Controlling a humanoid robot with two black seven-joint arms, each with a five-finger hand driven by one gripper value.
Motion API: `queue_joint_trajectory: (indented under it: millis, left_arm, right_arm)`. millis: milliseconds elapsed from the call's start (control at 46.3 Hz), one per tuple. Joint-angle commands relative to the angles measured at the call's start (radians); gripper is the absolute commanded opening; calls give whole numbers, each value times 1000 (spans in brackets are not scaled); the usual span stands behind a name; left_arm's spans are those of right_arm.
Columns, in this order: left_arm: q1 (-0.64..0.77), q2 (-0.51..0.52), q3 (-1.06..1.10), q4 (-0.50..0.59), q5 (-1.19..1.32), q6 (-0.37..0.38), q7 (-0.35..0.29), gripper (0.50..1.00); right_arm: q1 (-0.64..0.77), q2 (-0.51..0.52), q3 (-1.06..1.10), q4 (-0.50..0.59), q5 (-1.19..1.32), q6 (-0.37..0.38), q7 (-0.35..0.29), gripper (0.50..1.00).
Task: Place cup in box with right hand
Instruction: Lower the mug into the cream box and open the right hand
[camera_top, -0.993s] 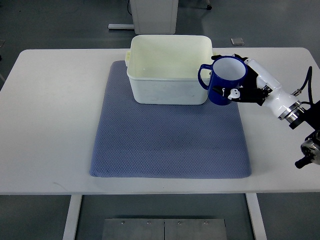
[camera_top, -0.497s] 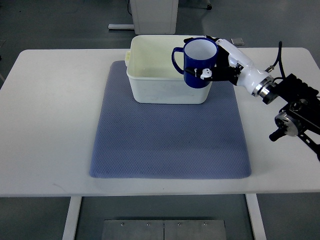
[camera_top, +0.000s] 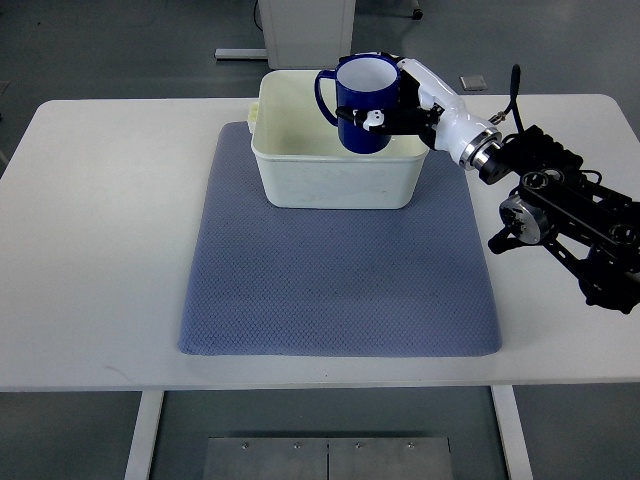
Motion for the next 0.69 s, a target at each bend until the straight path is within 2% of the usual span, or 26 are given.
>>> queue_joint_trajectory:
  millis: [0, 108, 346, 475, 669]
  left_arm:
    - [1, 0, 1, 0, 0, 0, 0, 1000]
    - [1, 0, 1, 0, 0, 0, 0, 1000]
    - [1, 0, 1, 0, 0, 0, 0, 1000]
    - [1, 0, -1, 0, 0, 0, 0, 1000]
    - [1, 0, -1, 0, 0, 0, 0, 1000]
  right_arm:
    - [11, 27, 0, -38, 0, -14, -11, 500]
    - [28, 49, 0, -75, 0, -54, -17, 500]
    - [67, 133, 0, -205, 1, -83, -19, 500]
    - [67, 148, -4, -218, 1, -130, -22, 500]
    - [76, 159, -4, -236, 1, -181, -65, 500]
